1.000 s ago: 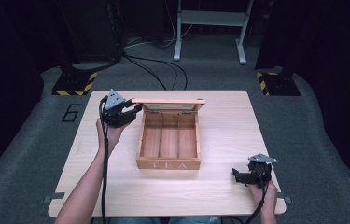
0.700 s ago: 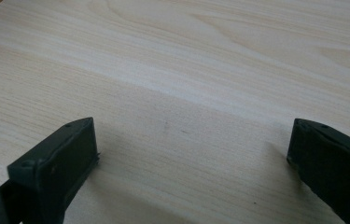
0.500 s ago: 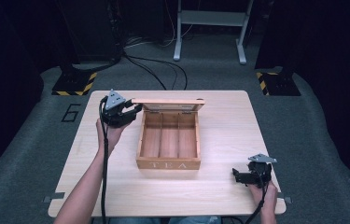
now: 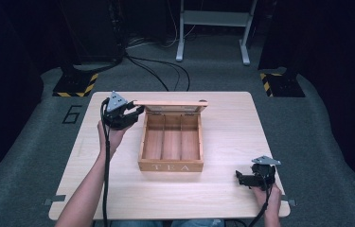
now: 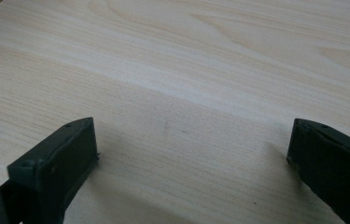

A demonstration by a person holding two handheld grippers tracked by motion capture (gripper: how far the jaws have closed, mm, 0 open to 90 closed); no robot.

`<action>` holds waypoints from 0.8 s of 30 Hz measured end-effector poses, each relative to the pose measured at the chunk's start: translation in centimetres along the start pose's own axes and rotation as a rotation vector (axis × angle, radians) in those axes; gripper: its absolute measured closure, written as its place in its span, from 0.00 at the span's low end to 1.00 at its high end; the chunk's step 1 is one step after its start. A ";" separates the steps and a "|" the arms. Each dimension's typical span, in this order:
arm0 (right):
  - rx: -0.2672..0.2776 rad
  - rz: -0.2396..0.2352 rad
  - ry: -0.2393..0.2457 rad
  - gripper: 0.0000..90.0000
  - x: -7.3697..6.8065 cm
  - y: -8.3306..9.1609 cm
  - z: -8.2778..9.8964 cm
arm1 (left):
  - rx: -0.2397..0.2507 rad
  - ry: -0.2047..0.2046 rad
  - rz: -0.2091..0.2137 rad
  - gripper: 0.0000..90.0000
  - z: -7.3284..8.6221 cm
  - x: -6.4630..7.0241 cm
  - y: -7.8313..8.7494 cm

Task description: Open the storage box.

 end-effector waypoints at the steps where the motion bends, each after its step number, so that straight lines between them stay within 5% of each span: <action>1: 0.000 0.000 0.000 0.01 0.0 0.0 0.0 | 0.000 0.001 0.000 0.68 0.0 0.0 0.0; 24: -0.002 0.000 -0.007 0.01 0.0 0.0 0.0 | -0.002 -0.002 -0.003 0.68 0.0 0.0 0.0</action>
Point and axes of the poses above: each handheld gripper's, and its own axes: y roughly backward along the jaws, z roughly out of its underside, x roughly to its right, the point moved 7 cm from there along -y, roughly forward along the jaws, and after that the axes turned 1 degree about -x, right-handed, at the moved point
